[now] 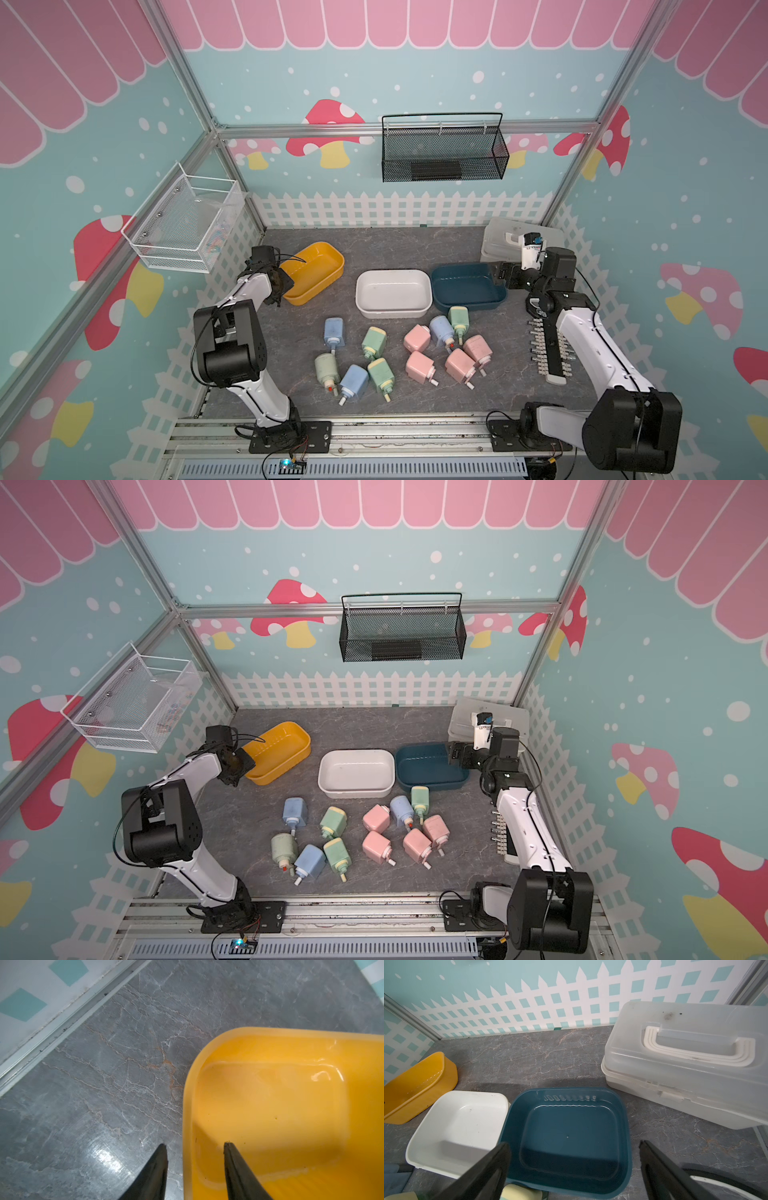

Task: Place the pencil sharpeners by color into the storage box
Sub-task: Move the storage box to the center of the board.

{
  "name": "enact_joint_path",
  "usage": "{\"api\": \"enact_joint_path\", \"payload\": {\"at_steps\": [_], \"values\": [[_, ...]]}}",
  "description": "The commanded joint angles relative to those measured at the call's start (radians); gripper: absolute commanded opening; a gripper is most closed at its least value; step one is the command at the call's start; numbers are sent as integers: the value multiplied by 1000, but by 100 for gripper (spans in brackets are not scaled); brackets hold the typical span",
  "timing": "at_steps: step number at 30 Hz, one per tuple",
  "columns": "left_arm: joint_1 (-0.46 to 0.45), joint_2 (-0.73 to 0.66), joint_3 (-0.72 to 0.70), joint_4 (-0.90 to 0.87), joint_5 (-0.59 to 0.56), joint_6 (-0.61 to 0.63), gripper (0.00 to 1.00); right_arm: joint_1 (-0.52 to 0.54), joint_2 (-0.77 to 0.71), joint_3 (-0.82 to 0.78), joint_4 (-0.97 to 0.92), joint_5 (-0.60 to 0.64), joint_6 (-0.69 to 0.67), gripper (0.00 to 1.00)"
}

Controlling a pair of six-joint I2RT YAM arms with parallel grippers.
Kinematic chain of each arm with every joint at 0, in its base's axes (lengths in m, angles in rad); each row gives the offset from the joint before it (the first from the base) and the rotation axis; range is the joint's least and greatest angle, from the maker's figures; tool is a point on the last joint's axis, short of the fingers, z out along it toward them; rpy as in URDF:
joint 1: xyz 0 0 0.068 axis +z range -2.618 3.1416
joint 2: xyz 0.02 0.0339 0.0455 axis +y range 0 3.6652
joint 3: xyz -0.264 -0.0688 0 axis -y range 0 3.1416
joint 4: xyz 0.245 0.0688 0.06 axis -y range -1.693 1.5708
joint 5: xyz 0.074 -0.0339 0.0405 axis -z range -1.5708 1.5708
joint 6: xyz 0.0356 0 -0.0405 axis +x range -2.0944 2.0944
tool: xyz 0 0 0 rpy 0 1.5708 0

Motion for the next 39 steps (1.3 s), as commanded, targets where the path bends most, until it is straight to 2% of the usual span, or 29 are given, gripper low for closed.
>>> {"api": "enact_joint_path", "payload": {"at_steps": [1, 8, 14, 18, 24, 26, 31, 35, 39], "values": [[10, 21, 50, -24, -4, 45, 35, 1, -29, -13, -24, 11, -19, 97], [37, 19, 61, -28, -15, 62, 24, 0, -55, -28, -32, 11, -42, 98], [66, 21, 82, -28, 27, 96, 17, 1, -46, -25, -35, 23, -50, 98], [67, 34, 79, -28, 79, 101, 27, 0, -39, -18, -34, 25, -42, 98], [65, 49, 61, -26, 75, 99, 30, 0, -47, -25, -33, 28, -31, 98], [66, 53, 64, -28, 56, 108, 26, 0, -51, -28, -31, 30, -33, 98], [67, 46, 85, -28, 49, 152, 0, 2, -38, 6, -61, 31, -53, 98], [68, 37, 108, -28, 31, 248, 0, 1, -37, 25, -63, 34, -56, 98], [78, 26, 135, -23, 42, 412, 0, 0, -34, 40, -61, 31, -52, 98]]}}
